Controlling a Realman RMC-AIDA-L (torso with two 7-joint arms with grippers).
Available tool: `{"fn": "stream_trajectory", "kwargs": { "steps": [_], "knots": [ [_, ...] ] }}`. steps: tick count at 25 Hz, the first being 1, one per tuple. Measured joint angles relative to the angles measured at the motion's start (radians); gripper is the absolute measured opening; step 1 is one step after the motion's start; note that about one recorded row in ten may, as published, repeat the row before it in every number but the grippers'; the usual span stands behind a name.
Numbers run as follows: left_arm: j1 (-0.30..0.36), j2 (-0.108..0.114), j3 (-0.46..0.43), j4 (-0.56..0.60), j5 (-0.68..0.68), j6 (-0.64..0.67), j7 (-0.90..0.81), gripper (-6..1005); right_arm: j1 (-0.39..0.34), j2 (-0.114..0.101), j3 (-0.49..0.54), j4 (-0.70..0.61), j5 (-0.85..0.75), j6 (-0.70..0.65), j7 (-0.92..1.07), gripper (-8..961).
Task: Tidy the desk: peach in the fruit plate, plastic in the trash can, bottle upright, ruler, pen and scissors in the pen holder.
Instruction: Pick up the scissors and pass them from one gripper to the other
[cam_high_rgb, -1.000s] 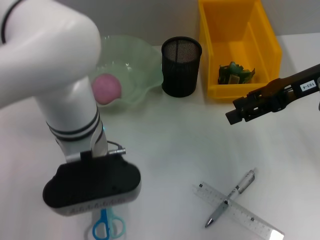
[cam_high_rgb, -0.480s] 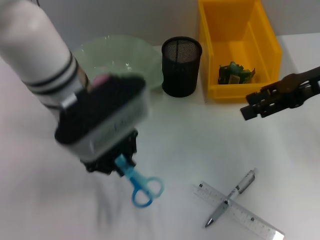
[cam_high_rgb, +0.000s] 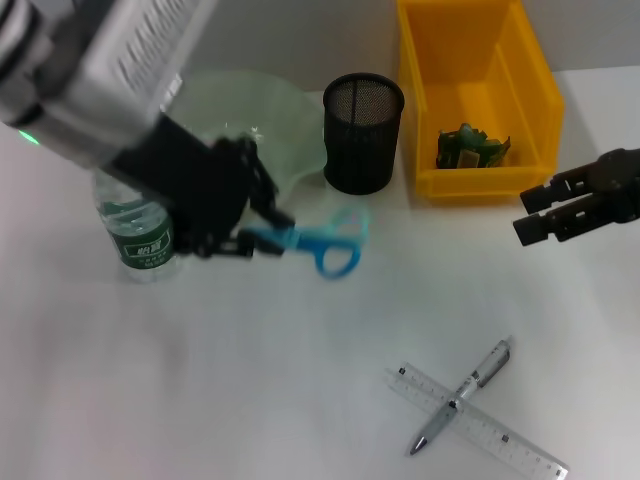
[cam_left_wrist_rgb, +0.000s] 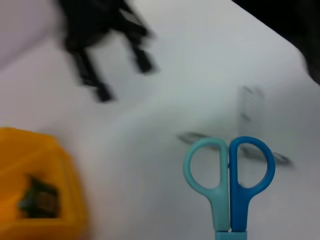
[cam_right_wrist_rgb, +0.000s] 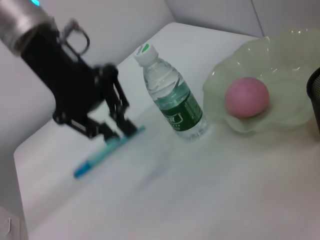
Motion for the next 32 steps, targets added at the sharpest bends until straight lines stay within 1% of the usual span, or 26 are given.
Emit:
{"fn": "stream_trajectory", "kwargs": {
  "steps": [1, 2, 3, 4, 5, 6, 7, 8, 11, 12, 13, 15, 16, 17, 18, 20, 21, 22, 23, 26, 27, 28, 29, 30, 31, 32],
  "knots": [
    [0.004, 0.001, -0.03, 0.003, -0.013, 0.004, -0.018, 227, -0.005, 0.0, 0.0, 0.0, 0.0, -0.001, -0.006, 815],
    [0.018, 0.002, -0.083, 0.012, -0.042, 0.008, -0.056, 228, -0.012, 0.002, 0.001, 0.0, 0.0, -0.005, -0.015, 815],
    [0.018, 0.002, -0.083, 0.012, -0.042, 0.008, -0.056, 228, -0.012, 0.002, 0.001, 0.0, 0.0, -0.005, -0.015, 815],
    [0.04, 0.002, -0.116, 0.026, -0.071, 0.007, -0.099, 229, -0.018, 0.005, 0.006, -0.001, 0.003, -0.014, -0.027, 815],
    [0.04, 0.002, -0.116, 0.026, -0.071, 0.007, -0.099, 230, -0.018, 0.005, 0.006, -0.001, 0.003, -0.014, -0.027, 815],
    [0.053, 0.002, -0.124, 0.033, -0.089, 0.004, -0.118, 230, -0.021, 0.006, 0.009, -0.001, 0.005, -0.018, -0.033, 815],
    [0.082, 0.002, -0.137, 0.048, -0.131, -0.002, -0.152, 231, -0.026, 0.008, 0.014, -0.001, 0.008, -0.023, -0.046, 815],
    [0.082, 0.002, -0.137, 0.048, -0.131, -0.002, -0.152, 231, -0.026, 0.008, 0.014, -0.001, 0.008, -0.023, -0.046, 815],
    [0.13, 0.002, -0.164, 0.061, -0.207, -0.015, -0.195, 233, -0.029, 0.01, 0.022, 0.005, 0.009, -0.027, -0.065, 815],
    [0.163, 0.002, -0.184, 0.061, -0.261, -0.022, -0.216, 234, -0.032, 0.016, 0.024, 0.008, 0.01, -0.029, -0.081, 815],
    [0.163, 0.002, -0.184, 0.061, -0.261, -0.022, -0.216, 235, -0.032, 0.016, 0.024, 0.008, 0.01, -0.029, -0.081, 815],
    [0.214, 0.0, -0.187, 0.055, -0.342, -0.026, -0.239, 236, -0.036, 0.024, 0.024, 0.015, 0.012, -0.032, -0.102, 815],
    [0.214, 0.0, -0.187, 0.055, -0.342, -0.026, -0.239, 236, -0.036, 0.027, 0.023, 0.018, 0.013, -0.032, -0.108, 815],
    [0.25, -0.003, -0.18, 0.052, -0.401, -0.03, -0.246, 237, -0.038, 0.031, 0.023, 0.023, 0.014, -0.033, -0.116, 815],
    [0.25, -0.003, -0.18, 0.052, -0.401, -0.03, -0.246, 238, -0.039, 0.035, 0.023, 0.025, 0.014, -0.033, -0.124, 815],
    [0.288, -0.005, -0.171, 0.032, -0.478, -0.048, -0.246, 239, -0.042, 0.039, 0.023, 0.027, 0.014, -0.033, -0.131, 815],
    [0.303, -0.005, -0.168, 0.016, -0.513, -0.057, -0.245, 239, -0.045, 0.043, 0.023, 0.028, 0.014, -0.034, -0.137, 815],
    [0.327, -0.005, -0.164, -0.027, -0.585, -0.072, -0.23, 240, -0.051, 0.048, 0.022, 0.029, 0.018, -0.034, -0.148, 815],
    [0.327, -0.005, -0.164, -0.027, -0.585, -0.072, -0.23, 241, -0.053, 0.051, 0.021, 0.032, 0.02, -0.034, -0.153, 815],
    [0.354, -0.005, -0.156, -0.131, -0.7, -0.081, -0.169, 242, -0.055, 0.054, 0.019, 0.037, 0.023, -0.033, -0.16, 815],
    [0.36, -0.005, -0.141, -0.206, -0.758, -0.093, -0.121, 243, -0.054, 0.057, 0.016, 0.041, 0.024, -0.032, -0.164, 815],
    [0.36, -0.005, -0.141, -0.206, -0.758, -0.093, -0.121, 244, -0.054, 0.057, 0.016, 0.041, 0.024, -0.032, -0.164, 815],
    [0.362, -0.006, -0.115, -0.29, -0.817, -0.111, -0.063, 244, -0.053, 0.058, 0.015, 0.041, 0.024, -0.032, -0.165, 815],
    [0.362, -0.006, -0.115, -0.29, -0.817, -0.111, -0.063, 245, -0.052, 0.059, 0.013, 0.042, 0.024, -0.032, -0.165, 815],
    [0.362, -0.006, -0.103, -0.321, -0.837, -0.118, -0.04, 245, -0.051, 0.06, 0.013, 0.042, 0.024, -0.033, -0.166, 815],
    [0.363, -0.007, -0.058, -0.397, -0.896, -0.151, 0.027, 246, -0.05, 0.061, 0.012, 0.042, 0.024, -0.033, -0.169, 815]
  ]
}}
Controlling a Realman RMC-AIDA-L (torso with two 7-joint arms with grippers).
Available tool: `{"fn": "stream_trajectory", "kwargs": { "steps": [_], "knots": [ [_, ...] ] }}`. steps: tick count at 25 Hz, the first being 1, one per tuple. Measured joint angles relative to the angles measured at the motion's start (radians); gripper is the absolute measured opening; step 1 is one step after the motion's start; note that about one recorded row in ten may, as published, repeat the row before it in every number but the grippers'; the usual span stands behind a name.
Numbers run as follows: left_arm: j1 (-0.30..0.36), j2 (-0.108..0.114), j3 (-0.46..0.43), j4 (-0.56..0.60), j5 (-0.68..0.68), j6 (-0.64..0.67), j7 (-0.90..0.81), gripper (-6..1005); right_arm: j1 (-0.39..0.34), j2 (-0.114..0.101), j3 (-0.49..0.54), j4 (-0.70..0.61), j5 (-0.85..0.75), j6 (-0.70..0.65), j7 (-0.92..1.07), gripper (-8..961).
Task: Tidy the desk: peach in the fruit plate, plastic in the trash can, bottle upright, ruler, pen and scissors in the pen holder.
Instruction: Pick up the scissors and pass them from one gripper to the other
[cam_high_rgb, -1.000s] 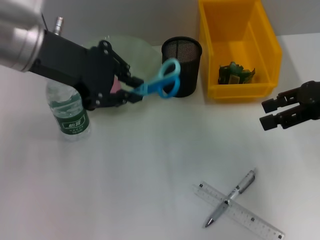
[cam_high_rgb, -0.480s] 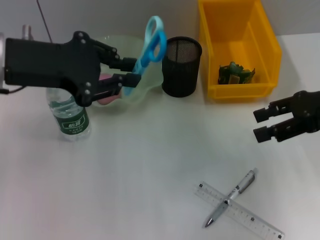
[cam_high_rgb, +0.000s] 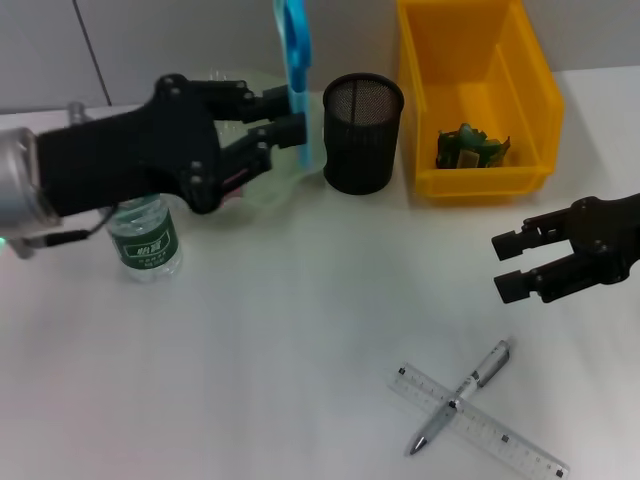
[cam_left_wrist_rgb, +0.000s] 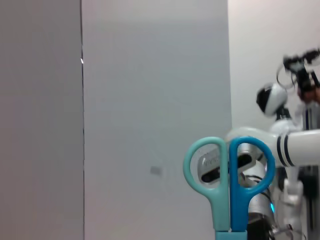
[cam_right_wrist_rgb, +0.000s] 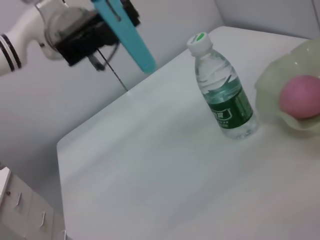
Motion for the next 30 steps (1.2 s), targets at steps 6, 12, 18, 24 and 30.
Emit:
{"fn": "stream_trajectory", "kwargs": {
  "steps": [6, 12, 18, 24, 30],
  "knots": [
    [0.004, -0.003, 0.1, -0.116, -0.125, -0.082, 0.121, 250, -0.005, 0.0, 0.005, 0.0, 0.0, 0.0, -0.02, 815],
    [0.006, -0.005, 0.171, -0.243, -0.278, -0.146, 0.255, 253, -0.015, 0.014, 0.01, 0.002, 0.001, 0.017, -0.059, 814],
    [-0.001, -0.005, 0.239, -0.338, -0.42, -0.188, 0.365, 257, -0.018, 0.027, 0.011, 0.02, 0.005, 0.054, -0.093, 814],
    [0.0, -0.006, 0.494, -0.41, -0.736, -0.291, 0.485, 260, -0.022, 0.038, 0.016, 0.035, 0.035, 0.078, -0.117, 814],
    [0.017, -0.006, 0.611, -0.402, -0.816, -0.344, 0.53, 264, -0.06, 0.069, 0.022, 0.036, 0.123, 0.129, -0.132, 814]
  ]
}}
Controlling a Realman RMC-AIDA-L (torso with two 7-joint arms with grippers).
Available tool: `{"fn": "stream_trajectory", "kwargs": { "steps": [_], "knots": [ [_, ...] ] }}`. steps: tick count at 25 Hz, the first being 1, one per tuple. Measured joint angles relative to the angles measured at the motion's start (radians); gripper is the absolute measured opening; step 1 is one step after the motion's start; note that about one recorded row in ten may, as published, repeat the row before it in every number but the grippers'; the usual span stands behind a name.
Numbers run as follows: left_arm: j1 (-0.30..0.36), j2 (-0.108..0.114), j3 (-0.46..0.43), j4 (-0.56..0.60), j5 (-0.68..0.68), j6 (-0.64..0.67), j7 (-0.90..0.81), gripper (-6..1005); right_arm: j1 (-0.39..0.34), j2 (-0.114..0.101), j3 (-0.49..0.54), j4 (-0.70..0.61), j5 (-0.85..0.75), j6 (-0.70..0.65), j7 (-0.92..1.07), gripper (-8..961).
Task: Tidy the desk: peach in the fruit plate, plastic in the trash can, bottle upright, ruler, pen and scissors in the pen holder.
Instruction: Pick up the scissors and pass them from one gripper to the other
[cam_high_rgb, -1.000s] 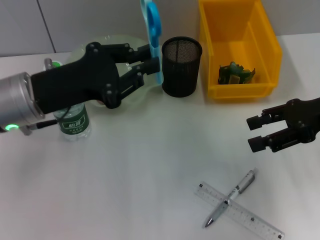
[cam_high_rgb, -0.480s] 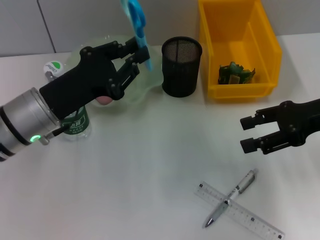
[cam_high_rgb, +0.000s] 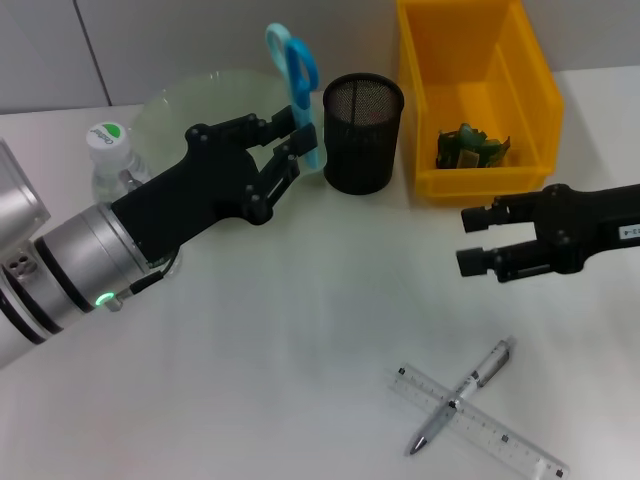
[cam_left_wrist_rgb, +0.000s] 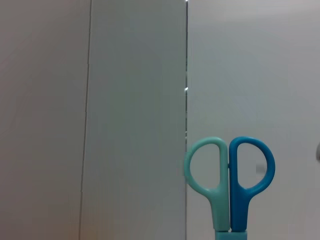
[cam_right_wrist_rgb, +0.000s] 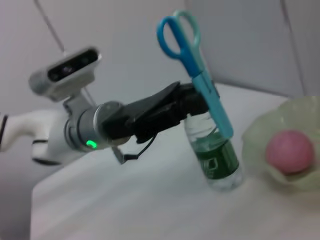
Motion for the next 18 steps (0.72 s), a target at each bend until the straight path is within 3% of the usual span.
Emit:
{"fn": "stream_trajectory", "kwargs": {
  "steps": [2, 5, 8, 9, 12, 13, 18],
  "knots": [
    [0.002, 0.0, 0.001, -0.001, -0.003, -0.006, 0.002, 265, -0.005, 0.007, 0.003, 0.0, 0.006, 0.01, -0.006, 814],
    [0.005, 0.0, 0.004, -0.003, -0.018, -0.019, 0.004, 267, -0.04, 0.037, 0.016, 0.008, 0.055, 0.056, -0.057, 814],
    [0.018, 0.0, 0.09, -0.002, -0.115, -0.075, 0.029, 269, -0.063, 0.049, 0.019, 0.04, 0.105, 0.082, -0.106, 814],
    [0.024, 0.0, 0.162, 0.0, -0.187, -0.1, 0.048, 269, -0.079, 0.056, 0.023, 0.059, 0.136, 0.089, -0.144, 814],
    [0.031, 0.0, 0.216, 0.005, -0.242, -0.113, 0.066, 271, -0.096, 0.066, 0.027, 0.09, 0.188, 0.094, -0.205, 814],
    [0.048, 0.0, 0.296, 0.026, -0.336, -0.151, 0.104, 272, -0.103, 0.07, 0.028, 0.106, 0.214, 0.096, -0.236, 814],
    [0.078, 0.0, 0.399, 0.082, -0.467, -0.226, 0.168, 275, -0.118, 0.088, 0.03, 0.187, 0.326, 0.108, -0.37, 814]
  ]
}}
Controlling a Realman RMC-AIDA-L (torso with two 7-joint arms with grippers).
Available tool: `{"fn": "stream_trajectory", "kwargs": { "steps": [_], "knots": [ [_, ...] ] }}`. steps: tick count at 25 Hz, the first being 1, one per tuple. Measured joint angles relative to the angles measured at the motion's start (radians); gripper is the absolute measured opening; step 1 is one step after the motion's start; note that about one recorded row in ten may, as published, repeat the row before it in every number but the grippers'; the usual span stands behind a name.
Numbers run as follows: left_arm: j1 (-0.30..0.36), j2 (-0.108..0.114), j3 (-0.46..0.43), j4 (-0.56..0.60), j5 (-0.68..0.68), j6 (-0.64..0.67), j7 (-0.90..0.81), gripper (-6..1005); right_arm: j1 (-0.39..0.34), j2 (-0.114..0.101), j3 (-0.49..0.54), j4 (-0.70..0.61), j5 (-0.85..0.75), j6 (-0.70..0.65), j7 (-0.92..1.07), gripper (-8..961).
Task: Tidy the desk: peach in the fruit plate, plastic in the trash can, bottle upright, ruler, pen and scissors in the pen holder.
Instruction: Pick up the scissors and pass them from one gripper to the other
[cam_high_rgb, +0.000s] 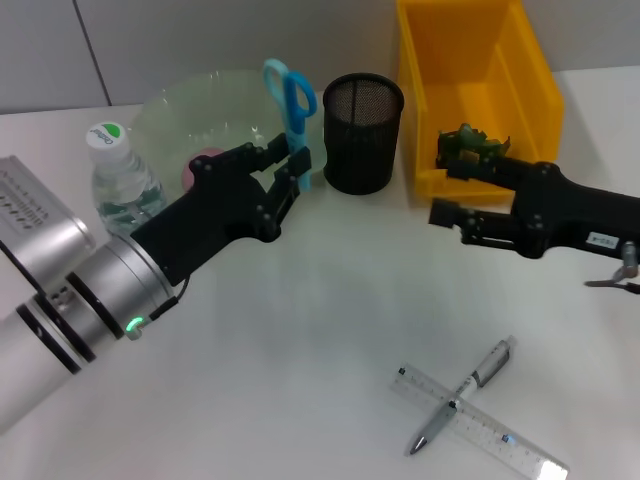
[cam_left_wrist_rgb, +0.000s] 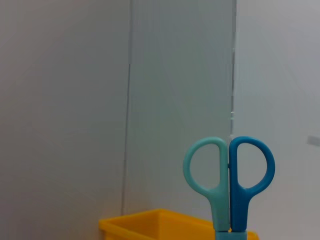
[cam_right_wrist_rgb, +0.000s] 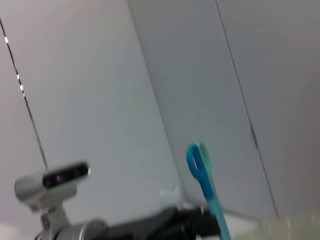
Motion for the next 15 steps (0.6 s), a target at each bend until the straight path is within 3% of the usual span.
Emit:
{"fn": "stream_trajectory", "kwargs": {
  "steps": [2, 12, 15],
  "knots": [
    [0.022, 0.0, 0.074, 0.042, -0.109, -0.048, 0.06, 276, 0.002, 0.023, -0.001, 0.041, 0.031, 0.01, -0.088, 815],
    [0.034, 0.0, 0.238, 0.111, -0.387, -0.144, 0.222, 282, 0.045, 0.031, -0.005, 0.183, 0.103, 0.063, -0.274, 815],
    [0.041, 0.0, 0.244, 0.126, -0.405, -0.156, 0.247, 284, 0.065, 0.032, -0.003, 0.216, 0.11, 0.079, -0.301, 815]
  ]
}}
